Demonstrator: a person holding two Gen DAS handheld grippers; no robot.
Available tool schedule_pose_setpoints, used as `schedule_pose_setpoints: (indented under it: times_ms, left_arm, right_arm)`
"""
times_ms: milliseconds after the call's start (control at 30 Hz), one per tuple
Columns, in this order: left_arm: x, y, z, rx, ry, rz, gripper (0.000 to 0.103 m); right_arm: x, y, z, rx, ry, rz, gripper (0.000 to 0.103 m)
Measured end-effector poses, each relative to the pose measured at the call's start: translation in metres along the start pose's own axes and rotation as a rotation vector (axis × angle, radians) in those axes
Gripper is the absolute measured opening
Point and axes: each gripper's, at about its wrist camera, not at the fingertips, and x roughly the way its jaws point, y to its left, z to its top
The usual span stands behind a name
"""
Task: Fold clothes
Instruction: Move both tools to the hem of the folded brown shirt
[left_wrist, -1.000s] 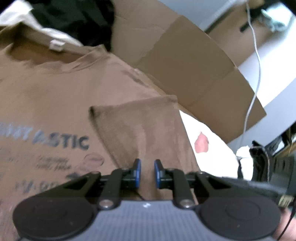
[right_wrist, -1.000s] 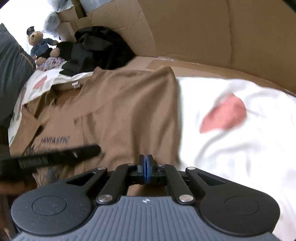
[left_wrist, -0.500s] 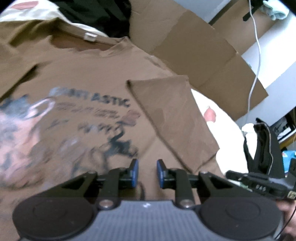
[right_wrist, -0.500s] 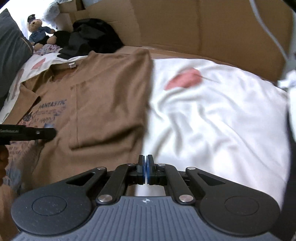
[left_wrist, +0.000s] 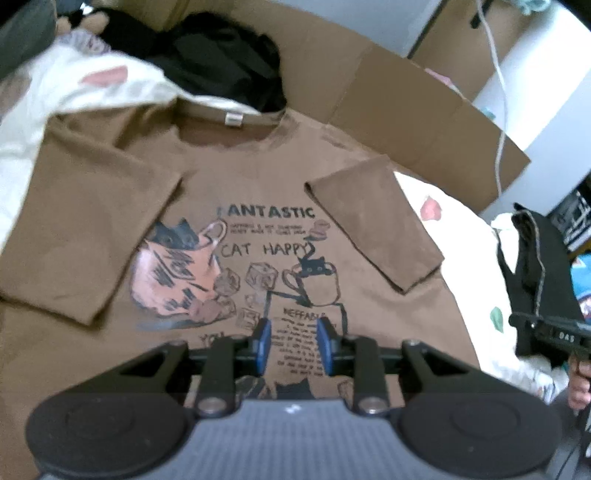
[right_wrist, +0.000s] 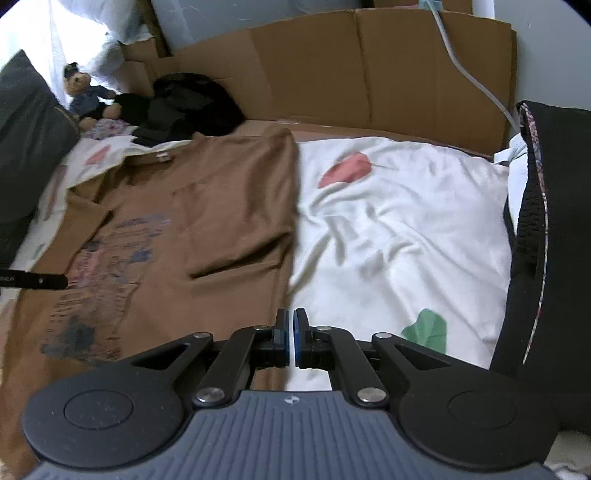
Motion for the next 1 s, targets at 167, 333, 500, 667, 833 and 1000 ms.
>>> schedule_pose_setpoints:
  times_ms: [167,333,500,667,833,1000]
  left_arm:
    - [-0.040,-0.015,-0.003,0.068,0.021,-0.001,0.034]
    - [-0.066,-0.022,-0.022,0.131,0.068,0.021,0.034]
    - [-0.108,-0.014,-0.047,0.137,0.085,0.053,0.033]
    - [-0.158,-0.001,-0.071,0.123,0.073,0.084,0.035]
    - [-0.188,0.018,-0.095,0.054,0.059,0.118,0.036]
    - [-0.188,0.033,-0.124,0.016,0.115,0.120,0.036]
  right_arm:
    - [-0.030,0.002,-0.005,-0.005,-0.014,-0.003,0.009]
    - [-0.063,-0.001,-0.010,-0.027,-0.039,-0.007,0.025]
    - [-0.087,-0.001,-0.015,-0.067,-0.047,0.006,0.029]
    - [-0.102,0.006,-0.019,-0.101,-0.049,-0.004,0.030]
    - [-0.119,0.026,-0.028,-0.169,-0.022,0.035,0.038]
    - [-0.127,0.041,-0.046,-0.211,0.054,0.042,0.040]
